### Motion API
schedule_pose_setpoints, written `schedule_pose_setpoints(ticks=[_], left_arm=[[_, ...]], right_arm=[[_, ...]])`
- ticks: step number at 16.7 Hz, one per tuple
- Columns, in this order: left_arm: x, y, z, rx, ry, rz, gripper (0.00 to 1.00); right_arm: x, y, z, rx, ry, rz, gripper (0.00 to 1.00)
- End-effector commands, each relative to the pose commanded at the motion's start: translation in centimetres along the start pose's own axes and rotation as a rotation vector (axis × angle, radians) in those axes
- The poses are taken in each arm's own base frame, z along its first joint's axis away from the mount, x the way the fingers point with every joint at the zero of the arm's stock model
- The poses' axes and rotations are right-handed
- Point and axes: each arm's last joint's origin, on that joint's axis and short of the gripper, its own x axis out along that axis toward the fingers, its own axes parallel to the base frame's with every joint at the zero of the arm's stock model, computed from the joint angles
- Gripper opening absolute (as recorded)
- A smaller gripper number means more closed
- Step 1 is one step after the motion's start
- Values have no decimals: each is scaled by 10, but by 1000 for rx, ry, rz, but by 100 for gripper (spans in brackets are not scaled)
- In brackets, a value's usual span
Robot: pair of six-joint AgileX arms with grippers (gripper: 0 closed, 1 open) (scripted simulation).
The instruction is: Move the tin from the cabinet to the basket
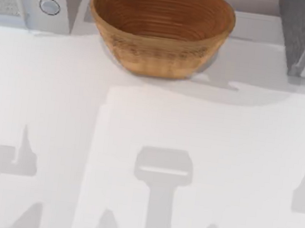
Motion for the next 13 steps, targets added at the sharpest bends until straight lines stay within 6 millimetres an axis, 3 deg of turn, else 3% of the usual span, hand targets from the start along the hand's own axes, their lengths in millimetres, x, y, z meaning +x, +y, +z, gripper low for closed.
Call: schedule_pose_setpoints(ticks=[3,6,9,13], left_arm=[[0,0,0,0,0,0,100],[0,0,0,0,0,0,100],[0,0,0,0,0,0,100],[0,0,0,0,0,0,100]], right_arm=[[0,0,3,0,0,1,100],[0,1,27,-1,3,3,100],[3,3,74,-2,8,4,100],[21,8,156,-5,15,1,100]])
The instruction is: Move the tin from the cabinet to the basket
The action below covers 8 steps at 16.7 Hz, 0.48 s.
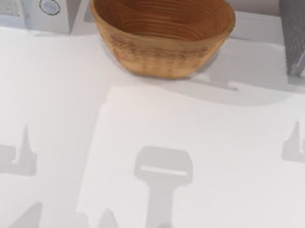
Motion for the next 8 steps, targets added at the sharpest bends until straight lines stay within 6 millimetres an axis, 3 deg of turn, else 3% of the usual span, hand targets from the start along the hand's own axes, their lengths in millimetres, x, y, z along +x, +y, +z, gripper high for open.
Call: schedule_pose_setpoints(ticks=[4,8], left_arm=[[0,0,0,0,0,0,100],[0,0,0,0,0,0,100]], right_arm=[[34,9,83,-1,1,-4,100],[76,21,147,1,-7,-6,100]])
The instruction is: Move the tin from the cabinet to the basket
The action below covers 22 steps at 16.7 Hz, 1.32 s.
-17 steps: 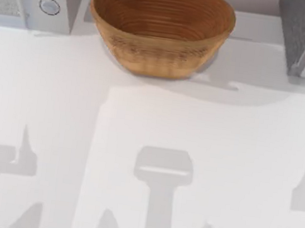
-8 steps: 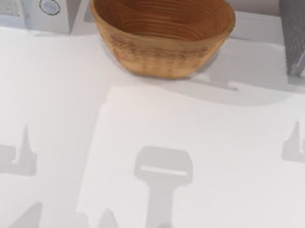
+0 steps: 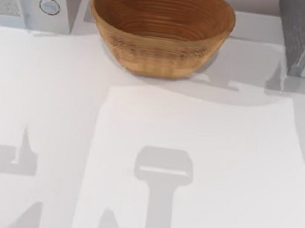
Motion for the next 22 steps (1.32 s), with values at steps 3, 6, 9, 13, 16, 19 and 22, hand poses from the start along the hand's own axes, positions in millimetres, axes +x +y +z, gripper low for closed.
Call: schedule_pose_setpoints(ticks=[3,6,9,13,16,19,22], left_arm=[[0,0,0,0,0,0,100],[0,0,0,0,0,0,100],[0,0,0,0,0,0,100],[0,0,0,0,0,0,100],[0,0,0,0,0,0,100],[0,0,0,0,0,0,100],[0,0,0,0,0,0,100]], right_arm=[[27,10,30,2,-8,2,100],[45,17,45,4,-9,4,100],[50,19,48,4,-9,6,100],[50,18,49,4,-13,2,100],[67,23,51,1,-26,-5,100],[95,33,47,2,-20,-6,100],[105,37,45,2,-20,-6,100]])
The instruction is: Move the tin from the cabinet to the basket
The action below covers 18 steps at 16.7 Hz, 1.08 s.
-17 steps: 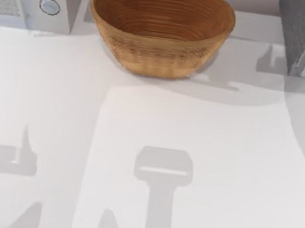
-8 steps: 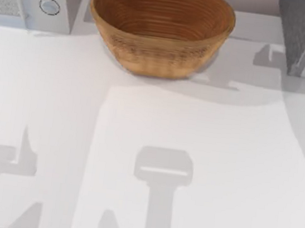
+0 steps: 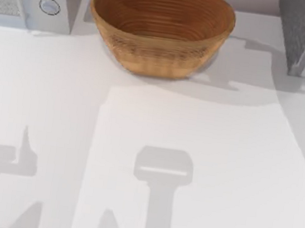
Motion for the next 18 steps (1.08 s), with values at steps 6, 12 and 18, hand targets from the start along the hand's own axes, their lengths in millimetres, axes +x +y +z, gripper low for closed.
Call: schedule_pose_setpoints(ticks=[6,12,18], left_arm=[[0,0,0,0,0,0,100],[0,0,0,0,0,0,100],[0,0,0,0,0,0,100]], right_arm=[[13,0,1,0,0,0,100],[55,0,1,0,0,0,100],[60,0,0,0,0,0,92]])
